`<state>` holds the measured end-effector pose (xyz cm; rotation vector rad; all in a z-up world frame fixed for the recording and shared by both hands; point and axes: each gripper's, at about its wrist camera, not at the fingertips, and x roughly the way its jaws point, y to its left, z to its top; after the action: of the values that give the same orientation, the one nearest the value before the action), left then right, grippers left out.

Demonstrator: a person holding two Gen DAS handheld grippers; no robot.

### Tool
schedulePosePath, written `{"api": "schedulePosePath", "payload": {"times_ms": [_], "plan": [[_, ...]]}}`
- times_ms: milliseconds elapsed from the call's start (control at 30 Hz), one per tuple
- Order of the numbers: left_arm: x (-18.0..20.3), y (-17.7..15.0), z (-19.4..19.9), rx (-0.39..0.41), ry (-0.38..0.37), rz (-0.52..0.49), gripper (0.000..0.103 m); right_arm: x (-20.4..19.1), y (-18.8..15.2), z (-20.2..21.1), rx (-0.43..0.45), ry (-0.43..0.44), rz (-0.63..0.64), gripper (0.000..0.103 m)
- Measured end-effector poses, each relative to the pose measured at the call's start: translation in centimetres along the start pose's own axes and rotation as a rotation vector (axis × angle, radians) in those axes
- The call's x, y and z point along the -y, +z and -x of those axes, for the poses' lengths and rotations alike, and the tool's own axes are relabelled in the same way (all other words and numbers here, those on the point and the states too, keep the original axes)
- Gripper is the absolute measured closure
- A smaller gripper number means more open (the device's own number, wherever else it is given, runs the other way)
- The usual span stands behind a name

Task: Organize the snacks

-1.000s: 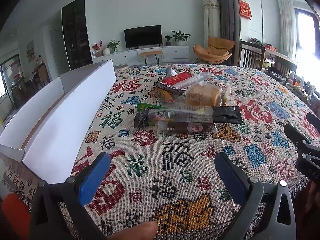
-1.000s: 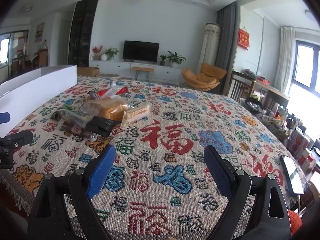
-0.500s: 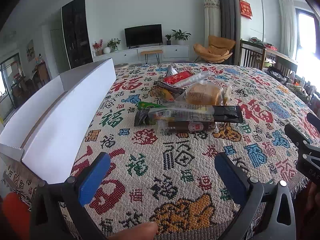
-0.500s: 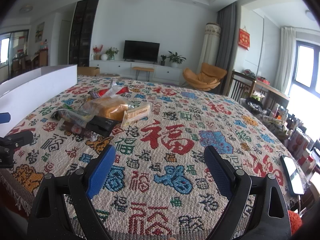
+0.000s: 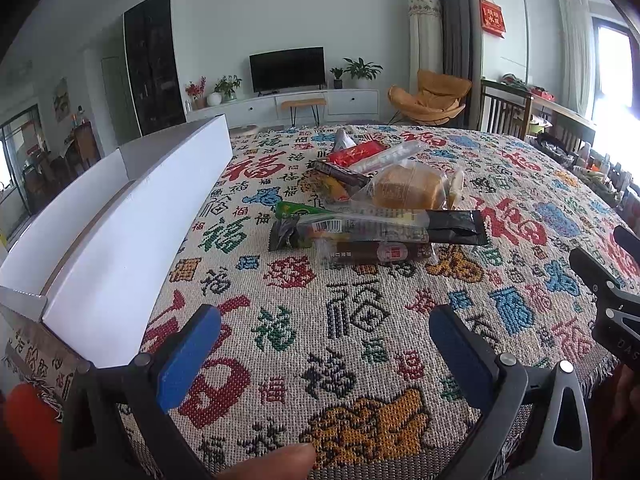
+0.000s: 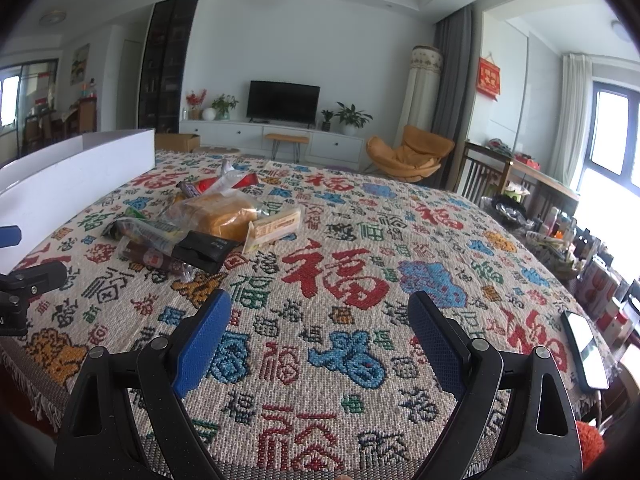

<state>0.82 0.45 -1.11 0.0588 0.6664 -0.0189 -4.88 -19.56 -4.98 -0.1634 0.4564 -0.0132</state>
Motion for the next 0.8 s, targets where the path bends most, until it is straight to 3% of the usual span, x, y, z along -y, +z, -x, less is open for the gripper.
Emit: {"api": "schedulePosePath", "payload": {"times_ms": [800], "plan": [[-0.18, -0.13, -0.11, -0.012, 0.001, 0.007, 0.000, -0.30, -0.17, -0.15, -0.001, 0.005, 0.010, 0.011]]}}
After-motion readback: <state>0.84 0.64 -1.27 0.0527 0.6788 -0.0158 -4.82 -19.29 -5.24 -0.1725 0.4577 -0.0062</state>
